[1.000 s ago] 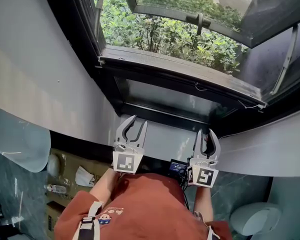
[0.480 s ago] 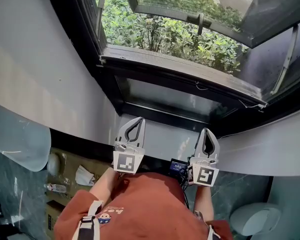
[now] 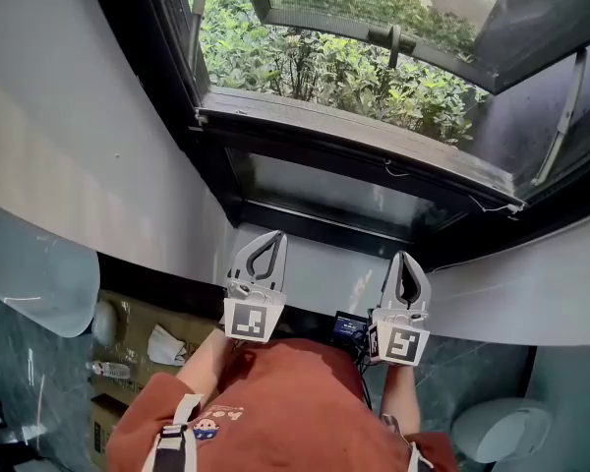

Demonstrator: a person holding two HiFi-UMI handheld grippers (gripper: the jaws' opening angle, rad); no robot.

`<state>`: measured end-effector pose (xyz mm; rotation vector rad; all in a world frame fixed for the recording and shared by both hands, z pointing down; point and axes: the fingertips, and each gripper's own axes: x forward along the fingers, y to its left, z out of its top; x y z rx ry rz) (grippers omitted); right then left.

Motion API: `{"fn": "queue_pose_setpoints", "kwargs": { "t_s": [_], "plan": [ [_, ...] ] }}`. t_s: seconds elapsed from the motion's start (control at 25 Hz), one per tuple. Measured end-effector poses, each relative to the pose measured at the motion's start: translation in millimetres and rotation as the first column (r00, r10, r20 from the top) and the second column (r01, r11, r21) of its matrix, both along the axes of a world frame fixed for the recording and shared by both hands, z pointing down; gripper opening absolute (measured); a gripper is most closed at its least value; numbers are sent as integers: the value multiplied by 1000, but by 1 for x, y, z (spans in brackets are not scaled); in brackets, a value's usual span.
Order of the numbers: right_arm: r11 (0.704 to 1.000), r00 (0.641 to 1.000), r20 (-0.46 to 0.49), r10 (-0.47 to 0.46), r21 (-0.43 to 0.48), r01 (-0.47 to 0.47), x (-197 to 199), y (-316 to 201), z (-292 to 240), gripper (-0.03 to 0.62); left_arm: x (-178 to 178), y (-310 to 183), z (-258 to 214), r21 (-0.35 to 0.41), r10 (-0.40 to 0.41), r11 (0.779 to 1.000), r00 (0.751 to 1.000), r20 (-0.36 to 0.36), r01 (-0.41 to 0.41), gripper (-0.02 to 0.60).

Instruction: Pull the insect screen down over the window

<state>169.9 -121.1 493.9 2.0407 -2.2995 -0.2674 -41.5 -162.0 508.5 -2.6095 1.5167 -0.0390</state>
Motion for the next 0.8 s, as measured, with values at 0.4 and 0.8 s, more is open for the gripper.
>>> {"fn": "queue_pose_setpoints", "kwargs": {
  "t_s": [0.4,0.8],
  "plan": [
    [1000,1000,-6,1,3,-1,-1,-1,-2,11,-1,-2,0,3,-1,1000,1000,13,1,6],
    [1000,1000,-14,-1,-1,1,-2,-2,0,11,1,-1,0,4,0,1000,1000,-10,0,6]
  ]
}}
